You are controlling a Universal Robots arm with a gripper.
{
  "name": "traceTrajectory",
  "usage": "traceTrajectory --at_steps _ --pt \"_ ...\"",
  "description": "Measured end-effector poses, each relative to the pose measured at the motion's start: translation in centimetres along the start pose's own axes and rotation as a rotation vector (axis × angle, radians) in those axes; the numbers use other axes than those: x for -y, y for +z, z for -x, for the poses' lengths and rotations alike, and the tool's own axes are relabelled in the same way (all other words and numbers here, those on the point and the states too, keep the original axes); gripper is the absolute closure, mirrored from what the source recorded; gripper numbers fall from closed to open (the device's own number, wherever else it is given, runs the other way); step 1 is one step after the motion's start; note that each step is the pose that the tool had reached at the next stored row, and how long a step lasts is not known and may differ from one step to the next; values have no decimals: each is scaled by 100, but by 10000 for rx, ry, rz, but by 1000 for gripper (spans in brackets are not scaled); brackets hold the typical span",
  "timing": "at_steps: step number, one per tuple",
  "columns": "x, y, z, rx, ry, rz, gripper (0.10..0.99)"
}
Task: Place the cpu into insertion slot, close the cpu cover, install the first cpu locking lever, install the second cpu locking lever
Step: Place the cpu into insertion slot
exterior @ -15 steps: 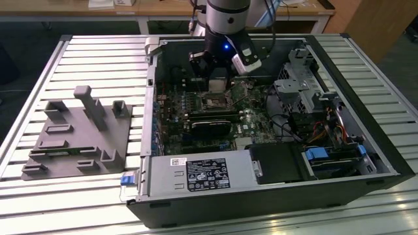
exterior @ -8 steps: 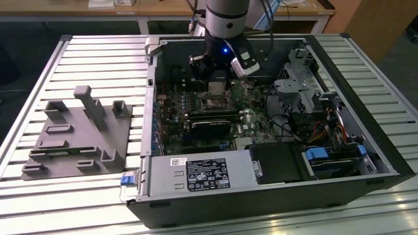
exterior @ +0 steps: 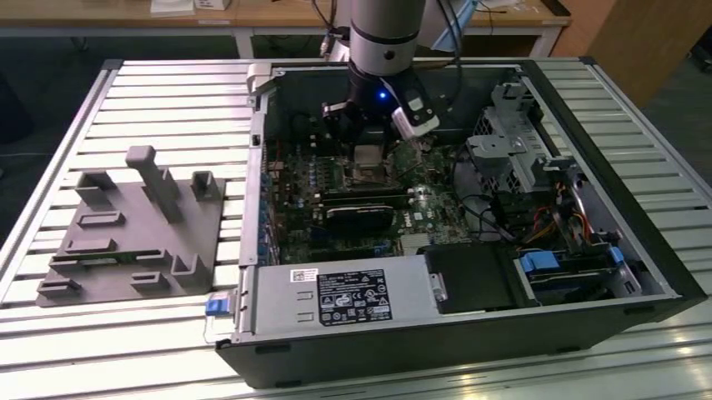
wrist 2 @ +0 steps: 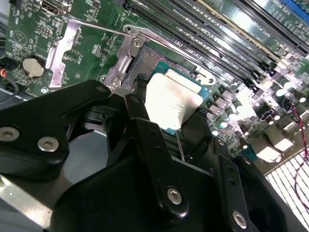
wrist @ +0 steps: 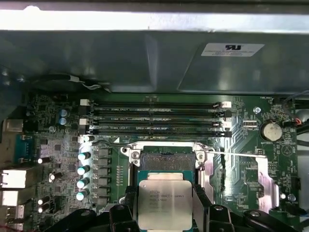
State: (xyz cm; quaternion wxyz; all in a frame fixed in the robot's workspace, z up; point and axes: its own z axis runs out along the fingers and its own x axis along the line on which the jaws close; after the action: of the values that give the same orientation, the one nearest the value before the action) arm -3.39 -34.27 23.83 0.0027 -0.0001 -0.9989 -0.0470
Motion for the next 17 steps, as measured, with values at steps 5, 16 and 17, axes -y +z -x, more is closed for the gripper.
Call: traceTrajectory --at_steps 5,16,17 --pt "4 37 0 1 -2 -15 549" --pt "4 44 0 105 1112 -9 549" --pt "4 45 0 120 1273 -8 549"
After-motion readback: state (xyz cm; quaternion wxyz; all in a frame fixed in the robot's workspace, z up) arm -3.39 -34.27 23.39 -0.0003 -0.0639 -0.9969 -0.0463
